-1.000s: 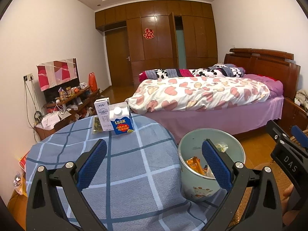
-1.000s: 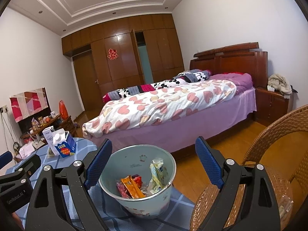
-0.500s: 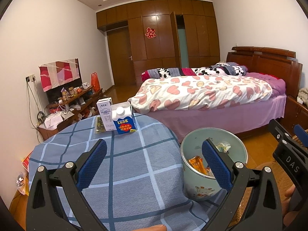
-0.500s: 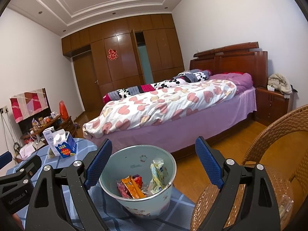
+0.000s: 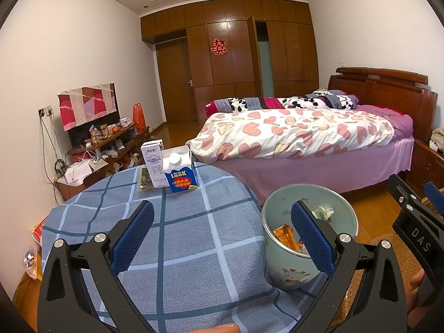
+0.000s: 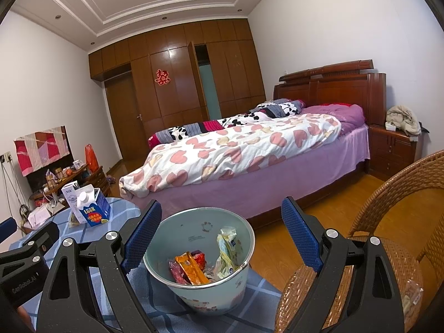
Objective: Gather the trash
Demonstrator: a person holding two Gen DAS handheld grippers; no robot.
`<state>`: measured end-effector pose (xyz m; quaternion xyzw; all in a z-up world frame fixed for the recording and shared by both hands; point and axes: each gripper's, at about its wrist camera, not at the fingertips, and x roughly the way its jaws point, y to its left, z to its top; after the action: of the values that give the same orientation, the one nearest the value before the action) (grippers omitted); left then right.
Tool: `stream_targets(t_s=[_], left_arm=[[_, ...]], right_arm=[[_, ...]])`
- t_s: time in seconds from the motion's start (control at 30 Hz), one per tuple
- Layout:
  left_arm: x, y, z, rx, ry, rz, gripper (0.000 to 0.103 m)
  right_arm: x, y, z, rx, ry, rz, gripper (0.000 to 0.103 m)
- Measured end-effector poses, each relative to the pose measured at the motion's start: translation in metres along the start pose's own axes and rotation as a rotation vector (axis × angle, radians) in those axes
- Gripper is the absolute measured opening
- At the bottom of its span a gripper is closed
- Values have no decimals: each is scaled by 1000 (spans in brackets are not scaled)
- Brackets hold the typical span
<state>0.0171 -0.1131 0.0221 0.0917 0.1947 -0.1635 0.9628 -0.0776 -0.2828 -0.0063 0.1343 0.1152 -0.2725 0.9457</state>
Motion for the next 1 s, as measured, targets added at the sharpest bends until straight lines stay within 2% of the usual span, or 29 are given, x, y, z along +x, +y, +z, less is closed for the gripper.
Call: stream_targets(t_s=[1.0], left_arm=[[0,3,-1,-6,14,-9,97]], right_arm=[[0,0,-4,2,-2,-2,87]])
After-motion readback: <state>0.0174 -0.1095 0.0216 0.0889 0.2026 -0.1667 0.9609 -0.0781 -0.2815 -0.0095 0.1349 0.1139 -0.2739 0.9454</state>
